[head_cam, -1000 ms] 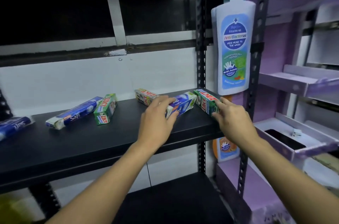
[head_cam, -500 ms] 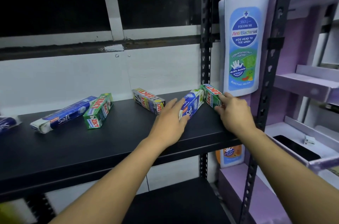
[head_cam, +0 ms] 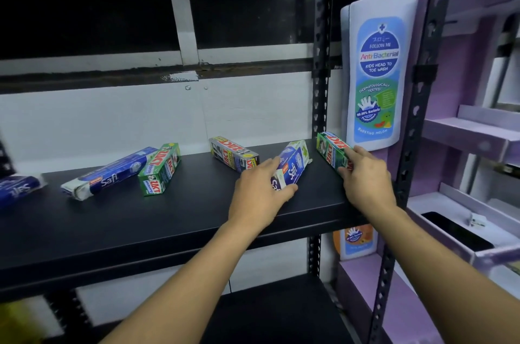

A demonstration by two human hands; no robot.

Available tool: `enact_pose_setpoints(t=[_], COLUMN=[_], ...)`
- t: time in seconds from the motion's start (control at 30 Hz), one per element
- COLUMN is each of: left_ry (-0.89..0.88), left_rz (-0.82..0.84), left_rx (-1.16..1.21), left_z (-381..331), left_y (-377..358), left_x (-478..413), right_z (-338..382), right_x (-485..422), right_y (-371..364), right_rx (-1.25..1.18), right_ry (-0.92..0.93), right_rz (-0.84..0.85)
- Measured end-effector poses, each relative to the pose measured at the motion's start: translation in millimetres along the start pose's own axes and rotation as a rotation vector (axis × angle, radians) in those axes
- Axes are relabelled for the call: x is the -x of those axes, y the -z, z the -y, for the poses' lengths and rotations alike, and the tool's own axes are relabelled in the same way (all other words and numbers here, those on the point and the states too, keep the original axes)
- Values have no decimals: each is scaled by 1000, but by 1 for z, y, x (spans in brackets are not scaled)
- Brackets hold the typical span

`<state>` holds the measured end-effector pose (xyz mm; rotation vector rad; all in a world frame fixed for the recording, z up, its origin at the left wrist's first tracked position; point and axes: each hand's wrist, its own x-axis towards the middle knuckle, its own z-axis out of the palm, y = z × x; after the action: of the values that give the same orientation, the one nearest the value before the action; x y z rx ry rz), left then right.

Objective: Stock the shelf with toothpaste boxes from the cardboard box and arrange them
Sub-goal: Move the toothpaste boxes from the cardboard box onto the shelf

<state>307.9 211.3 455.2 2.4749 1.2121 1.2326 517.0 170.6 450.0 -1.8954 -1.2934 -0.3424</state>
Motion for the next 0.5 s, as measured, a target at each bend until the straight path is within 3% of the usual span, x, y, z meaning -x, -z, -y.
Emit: enact_pose_setpoints(t=[0.5], left_ry=[293], left_rz=[154], left_rx=[113], left_z=[-2], left_y=[18], left_x=[10], right_z=[2], right_x=[40], right_y=[22], right_rx=[25], right_ry=[65], right_rz=[75])
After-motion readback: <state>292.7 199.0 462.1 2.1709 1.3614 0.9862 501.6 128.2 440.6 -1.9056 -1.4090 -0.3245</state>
